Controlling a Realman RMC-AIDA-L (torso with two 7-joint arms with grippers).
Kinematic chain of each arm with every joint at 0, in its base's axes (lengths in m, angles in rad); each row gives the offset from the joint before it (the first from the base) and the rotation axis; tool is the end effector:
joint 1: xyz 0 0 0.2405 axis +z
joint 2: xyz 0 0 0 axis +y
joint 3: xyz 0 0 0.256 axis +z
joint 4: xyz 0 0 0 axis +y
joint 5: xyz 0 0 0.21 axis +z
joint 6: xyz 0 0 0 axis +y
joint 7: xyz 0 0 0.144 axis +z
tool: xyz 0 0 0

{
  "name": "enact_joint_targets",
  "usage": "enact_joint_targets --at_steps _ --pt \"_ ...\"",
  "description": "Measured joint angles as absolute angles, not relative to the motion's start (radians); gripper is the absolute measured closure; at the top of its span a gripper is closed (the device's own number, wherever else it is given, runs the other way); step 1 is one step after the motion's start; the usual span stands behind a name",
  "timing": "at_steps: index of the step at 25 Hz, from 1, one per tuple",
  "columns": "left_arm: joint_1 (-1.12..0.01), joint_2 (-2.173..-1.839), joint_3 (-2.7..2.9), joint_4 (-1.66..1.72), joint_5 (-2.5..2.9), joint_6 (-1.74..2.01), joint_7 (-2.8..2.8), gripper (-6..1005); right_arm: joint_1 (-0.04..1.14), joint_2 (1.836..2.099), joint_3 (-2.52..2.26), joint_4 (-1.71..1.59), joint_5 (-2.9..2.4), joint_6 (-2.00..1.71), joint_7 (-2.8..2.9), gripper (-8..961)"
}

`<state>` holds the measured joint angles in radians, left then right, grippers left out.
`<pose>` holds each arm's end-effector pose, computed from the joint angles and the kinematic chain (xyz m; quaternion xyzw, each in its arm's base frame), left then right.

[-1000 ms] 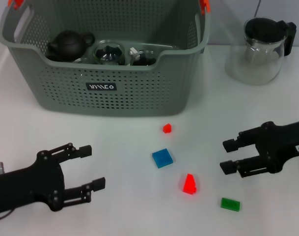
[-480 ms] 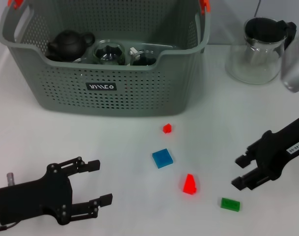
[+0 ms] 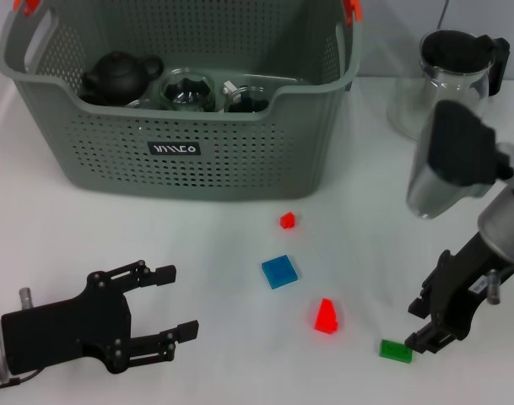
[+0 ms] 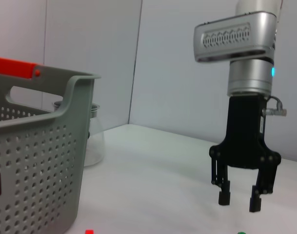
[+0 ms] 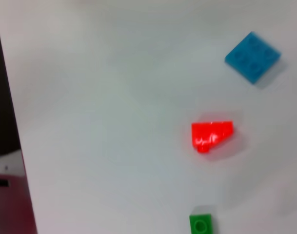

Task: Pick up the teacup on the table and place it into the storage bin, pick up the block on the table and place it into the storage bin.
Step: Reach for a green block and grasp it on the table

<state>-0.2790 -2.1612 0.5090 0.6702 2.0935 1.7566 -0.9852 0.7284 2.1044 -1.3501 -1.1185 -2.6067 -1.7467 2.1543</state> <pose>-0.3123 0.2305 -0.0136 -0.9345 -0.1571 -0.2760 0.1607 0.1856 0.3344 -0.0260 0.9493 -0.1834 0.2550 0.0109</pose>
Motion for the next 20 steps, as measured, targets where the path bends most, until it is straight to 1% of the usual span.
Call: enact_joint_targets --at_steps 2,6,20 --pt "-0.279 -2.161 0.508 0.669 2.093 1.756 -0.985 201 0.728 2.106 -1.396 -1.121 -2.605 -1.735 2.174 446" --pt "-0.279 -2.162 0.507 0.665 2.09 1.752 -0.986 202 0.725 2.11 -1.479 -1.141 -2.596 -1.704 2.21 441" --pt "-0.283 -2.161 0.503 0.641 2.09 1.733 -0.988 201 0.721 2.112 -1.676 -1.146 -2.575 -1.607 2.303 437"
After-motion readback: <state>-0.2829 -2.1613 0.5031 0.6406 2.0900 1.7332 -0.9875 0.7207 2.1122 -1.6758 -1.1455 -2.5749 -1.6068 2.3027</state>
